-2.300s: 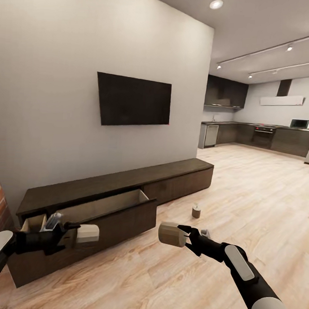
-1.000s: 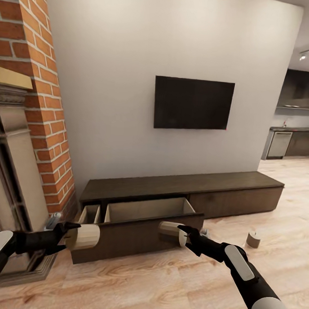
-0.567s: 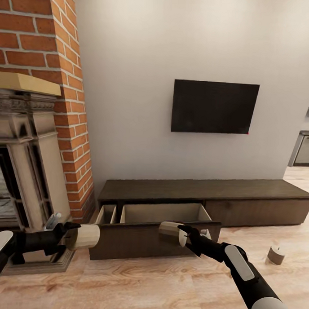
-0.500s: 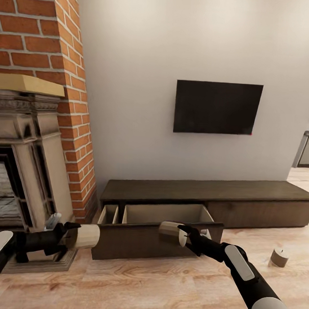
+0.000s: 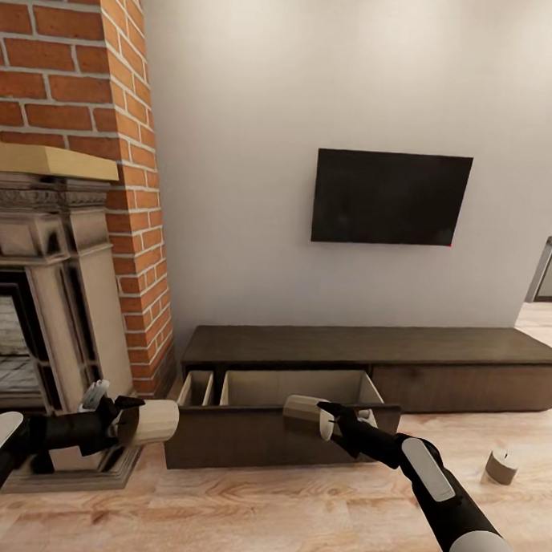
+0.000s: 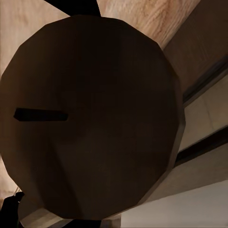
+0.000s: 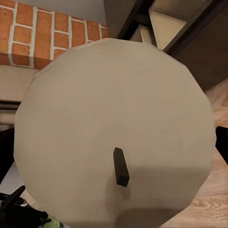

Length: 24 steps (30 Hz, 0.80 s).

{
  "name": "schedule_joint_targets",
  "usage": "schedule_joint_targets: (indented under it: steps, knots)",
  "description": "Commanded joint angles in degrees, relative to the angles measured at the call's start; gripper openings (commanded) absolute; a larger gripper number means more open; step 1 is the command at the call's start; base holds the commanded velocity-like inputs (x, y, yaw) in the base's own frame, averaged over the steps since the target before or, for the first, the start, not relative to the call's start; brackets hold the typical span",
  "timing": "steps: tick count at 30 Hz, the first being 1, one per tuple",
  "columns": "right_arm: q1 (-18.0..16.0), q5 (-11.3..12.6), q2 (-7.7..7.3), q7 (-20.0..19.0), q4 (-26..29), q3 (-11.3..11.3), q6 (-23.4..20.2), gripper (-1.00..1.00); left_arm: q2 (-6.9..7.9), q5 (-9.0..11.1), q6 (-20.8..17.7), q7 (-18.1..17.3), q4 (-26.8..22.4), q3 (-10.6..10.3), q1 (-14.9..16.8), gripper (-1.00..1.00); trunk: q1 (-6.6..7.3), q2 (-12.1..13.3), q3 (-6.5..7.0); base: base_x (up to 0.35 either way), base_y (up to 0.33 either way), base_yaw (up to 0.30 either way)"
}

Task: Place each of the two pumpkins and all three candles from the living room inside a cabinet in the living room (use any cabinet), then make sure every cabinet is closed, and position the cauldron so it is next to a table in the living room.

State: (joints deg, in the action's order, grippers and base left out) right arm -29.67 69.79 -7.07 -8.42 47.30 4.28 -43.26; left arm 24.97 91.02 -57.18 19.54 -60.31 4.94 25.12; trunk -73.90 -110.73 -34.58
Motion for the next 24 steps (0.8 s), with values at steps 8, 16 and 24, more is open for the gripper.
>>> schedule_joint_targets:
  steps: [8, 16, 24]
  knots:
    - [0.0, -0.2, 0.04, 0.0, -0.1, 0.1, -0.1, -1.0, -0.04, 0.6, -0.2, 0.6, -0.1, 0.1, 0.0, -1.0, 1.77, 3.2, 0.93, 0.0, 0.0, 0.0]
    - [0.0, 0.0, 0.12, -0.1, -1.6, 0.0, -0.1, -1.0, -0.1, 0.6, -0.2, 0.6, -0.1, 0.1, 0.0, -1.0, 3.53, 6.4, 1.74, 0.0, 0.0, 0.03]
    - [0.0, 0.1, -0.02, -0.3, -1.8, 0.0, -0.1, -1.0, -0.1, 0.6, -0.2, 0.5, -0.6, 0.1, 0.0, -1.0, 3.97, 7.2, 1.43, 0.0, 0.0, 0.098]
